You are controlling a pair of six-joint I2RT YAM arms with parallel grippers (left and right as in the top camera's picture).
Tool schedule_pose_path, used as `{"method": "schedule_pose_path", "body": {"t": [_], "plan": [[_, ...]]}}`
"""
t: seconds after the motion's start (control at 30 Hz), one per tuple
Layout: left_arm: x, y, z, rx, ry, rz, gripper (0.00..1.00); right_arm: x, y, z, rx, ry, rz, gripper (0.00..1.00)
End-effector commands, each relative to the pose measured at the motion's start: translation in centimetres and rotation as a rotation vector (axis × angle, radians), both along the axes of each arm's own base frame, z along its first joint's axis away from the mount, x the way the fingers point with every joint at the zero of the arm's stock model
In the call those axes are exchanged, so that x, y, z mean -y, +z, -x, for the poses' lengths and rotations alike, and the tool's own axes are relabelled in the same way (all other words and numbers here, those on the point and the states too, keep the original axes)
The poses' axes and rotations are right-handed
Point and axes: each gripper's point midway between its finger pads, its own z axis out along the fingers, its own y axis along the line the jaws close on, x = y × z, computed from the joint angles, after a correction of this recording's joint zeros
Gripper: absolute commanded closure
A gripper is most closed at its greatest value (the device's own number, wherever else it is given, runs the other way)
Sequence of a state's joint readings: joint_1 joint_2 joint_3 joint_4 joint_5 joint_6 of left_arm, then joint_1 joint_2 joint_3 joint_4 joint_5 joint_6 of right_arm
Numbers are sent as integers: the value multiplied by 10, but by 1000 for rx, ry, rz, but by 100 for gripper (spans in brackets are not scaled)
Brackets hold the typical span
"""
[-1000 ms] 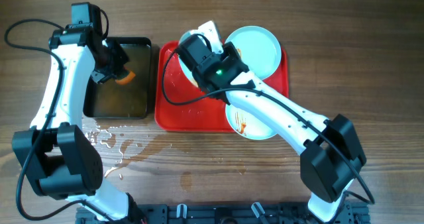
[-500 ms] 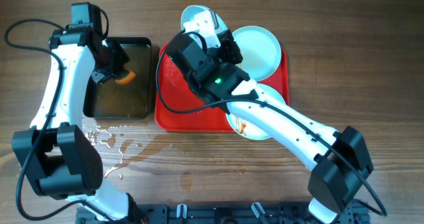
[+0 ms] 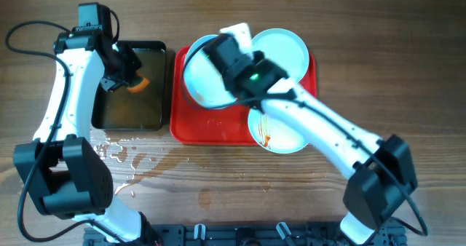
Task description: Clean dirty plates on tray and stack at the side
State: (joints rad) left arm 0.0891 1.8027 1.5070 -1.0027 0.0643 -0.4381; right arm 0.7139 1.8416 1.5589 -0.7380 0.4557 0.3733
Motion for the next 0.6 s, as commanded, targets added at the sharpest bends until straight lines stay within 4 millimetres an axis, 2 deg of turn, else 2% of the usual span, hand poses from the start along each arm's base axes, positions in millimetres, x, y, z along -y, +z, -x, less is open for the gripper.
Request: {"method": "schedule_pose_path", "body": {"t": [0.0,0.07,0.17,0.3,0.43,0.53,0.57], "plan": [[11,14,-5,44,-37,17,96,-8,-32,11,-223,-42,-290,96],[19,14,-5,44,-57,17,96,-11,-51,13,-298,-53,-358,96],[38,15,-7,53,-101,18,96,-8,-87,21,-385,-158,-384,96],[59,14,-9,63,-121,29,96,-8,-116,27,-451,-200,-379,96],[78,1,-7,57,-128,43,96,-11,-131,28,-484,-238,-395,96],[89,-9,-2,42,-144,56,96,-14,-134,28,-494,-232,-410,79],[93,-12,0,33,-149,63,96,-15,-133,27,-495,-229,-419,78]]}}
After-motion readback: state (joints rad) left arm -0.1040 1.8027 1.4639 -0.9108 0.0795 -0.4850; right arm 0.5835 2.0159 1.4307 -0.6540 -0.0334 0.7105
